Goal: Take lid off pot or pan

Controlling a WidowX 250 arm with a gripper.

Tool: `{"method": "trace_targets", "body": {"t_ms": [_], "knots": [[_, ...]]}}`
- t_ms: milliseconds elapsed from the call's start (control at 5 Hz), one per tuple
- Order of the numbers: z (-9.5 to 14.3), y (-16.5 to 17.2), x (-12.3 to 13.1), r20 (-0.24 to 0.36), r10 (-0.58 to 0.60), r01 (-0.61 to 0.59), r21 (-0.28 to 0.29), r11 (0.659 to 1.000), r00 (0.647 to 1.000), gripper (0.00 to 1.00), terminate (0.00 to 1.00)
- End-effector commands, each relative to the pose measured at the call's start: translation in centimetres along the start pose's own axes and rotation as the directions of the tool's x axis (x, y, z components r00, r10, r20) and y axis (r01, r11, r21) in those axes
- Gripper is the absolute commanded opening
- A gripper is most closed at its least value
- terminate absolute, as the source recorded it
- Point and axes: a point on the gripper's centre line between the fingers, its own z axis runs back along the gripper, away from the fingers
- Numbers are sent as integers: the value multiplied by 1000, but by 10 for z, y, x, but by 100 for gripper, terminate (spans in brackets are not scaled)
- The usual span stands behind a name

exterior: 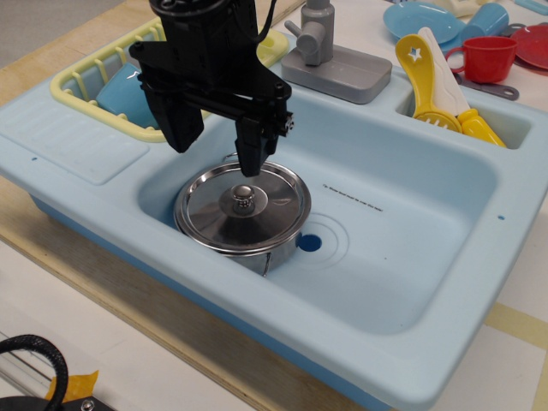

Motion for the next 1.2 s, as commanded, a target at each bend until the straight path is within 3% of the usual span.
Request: {"method": "trace_targets", "body": {"t_ms": [0,400,1000], "knots": [[0,0,0,0,0,0,0,1000,1000,100,0],[-23,-5,9,1,-18,18,11,1000,1000,100,0],[-44,5,7,-70,-50,49,-14,999,996,100,0]]}}
